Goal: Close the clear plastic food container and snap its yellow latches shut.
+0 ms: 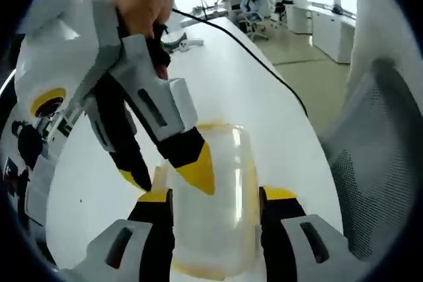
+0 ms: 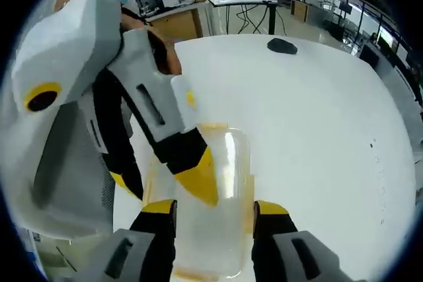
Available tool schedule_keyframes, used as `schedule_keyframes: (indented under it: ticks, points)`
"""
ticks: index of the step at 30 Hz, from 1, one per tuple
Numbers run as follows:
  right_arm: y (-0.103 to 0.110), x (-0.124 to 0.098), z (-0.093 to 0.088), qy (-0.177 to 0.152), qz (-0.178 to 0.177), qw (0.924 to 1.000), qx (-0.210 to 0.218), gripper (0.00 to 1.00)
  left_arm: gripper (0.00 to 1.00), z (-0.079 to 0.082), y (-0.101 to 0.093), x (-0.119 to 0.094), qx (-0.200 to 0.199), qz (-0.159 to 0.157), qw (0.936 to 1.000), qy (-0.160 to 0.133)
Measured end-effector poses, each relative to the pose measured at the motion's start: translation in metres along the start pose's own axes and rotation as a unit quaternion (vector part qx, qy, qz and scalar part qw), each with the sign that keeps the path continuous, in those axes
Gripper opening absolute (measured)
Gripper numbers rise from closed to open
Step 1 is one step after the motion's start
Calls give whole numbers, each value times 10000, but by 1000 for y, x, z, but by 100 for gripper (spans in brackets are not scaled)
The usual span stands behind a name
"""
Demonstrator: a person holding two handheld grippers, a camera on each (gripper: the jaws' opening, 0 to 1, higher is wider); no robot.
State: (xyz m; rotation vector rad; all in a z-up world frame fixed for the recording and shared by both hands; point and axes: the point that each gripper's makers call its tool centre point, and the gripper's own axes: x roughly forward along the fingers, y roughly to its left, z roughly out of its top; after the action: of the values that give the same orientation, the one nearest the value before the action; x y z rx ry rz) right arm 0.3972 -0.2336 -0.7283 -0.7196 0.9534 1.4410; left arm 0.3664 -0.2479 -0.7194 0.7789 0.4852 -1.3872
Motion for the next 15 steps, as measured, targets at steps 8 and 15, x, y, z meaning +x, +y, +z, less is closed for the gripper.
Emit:
schedule_keyframes:
  ticks: [8,15]
  points:
    - [7,-9,2,-205,-84,9998,-4,59,65,-10,1,-8,-96,-209,9997,118]
    - [14,-9,-2,-236,-129,9996,-44,67,71,-9,7,-17,-111,-354,9993,84]
